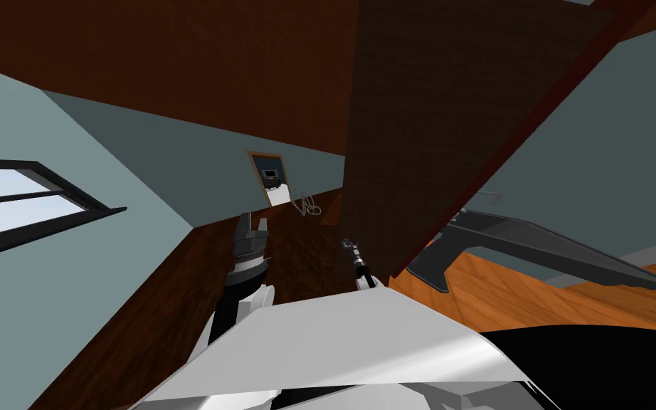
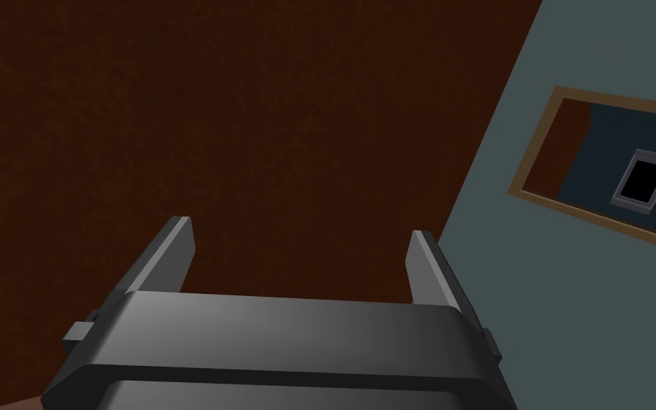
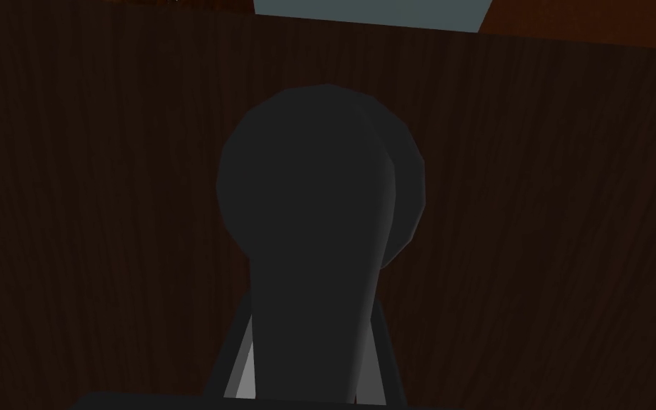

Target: Push the door open

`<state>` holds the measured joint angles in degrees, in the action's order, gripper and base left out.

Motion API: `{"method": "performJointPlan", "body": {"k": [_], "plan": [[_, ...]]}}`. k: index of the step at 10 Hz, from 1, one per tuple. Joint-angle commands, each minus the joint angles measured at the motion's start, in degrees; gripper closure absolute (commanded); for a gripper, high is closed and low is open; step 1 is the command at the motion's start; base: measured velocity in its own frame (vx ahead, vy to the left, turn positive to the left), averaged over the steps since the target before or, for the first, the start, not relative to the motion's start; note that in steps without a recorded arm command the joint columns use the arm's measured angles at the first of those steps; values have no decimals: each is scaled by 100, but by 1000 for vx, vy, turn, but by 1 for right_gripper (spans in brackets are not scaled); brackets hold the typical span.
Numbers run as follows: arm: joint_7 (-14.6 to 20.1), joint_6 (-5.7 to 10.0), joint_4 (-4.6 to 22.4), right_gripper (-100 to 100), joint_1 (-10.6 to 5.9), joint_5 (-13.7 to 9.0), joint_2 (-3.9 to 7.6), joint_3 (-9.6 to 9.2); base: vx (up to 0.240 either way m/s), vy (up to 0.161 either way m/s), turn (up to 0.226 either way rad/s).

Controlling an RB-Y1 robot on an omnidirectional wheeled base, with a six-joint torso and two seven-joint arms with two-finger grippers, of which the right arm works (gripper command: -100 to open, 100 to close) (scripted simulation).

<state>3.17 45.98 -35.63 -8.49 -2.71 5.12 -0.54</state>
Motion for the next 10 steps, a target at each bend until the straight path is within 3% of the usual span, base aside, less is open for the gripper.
{"method": "performJointPlan", "body": {"k": [1,10], "plan": [[-50,-52,-76,100,11,-79,70,165,188,87,-59],[-301,-37,1,100,11,-397,99,792,194,106,-71]]}}
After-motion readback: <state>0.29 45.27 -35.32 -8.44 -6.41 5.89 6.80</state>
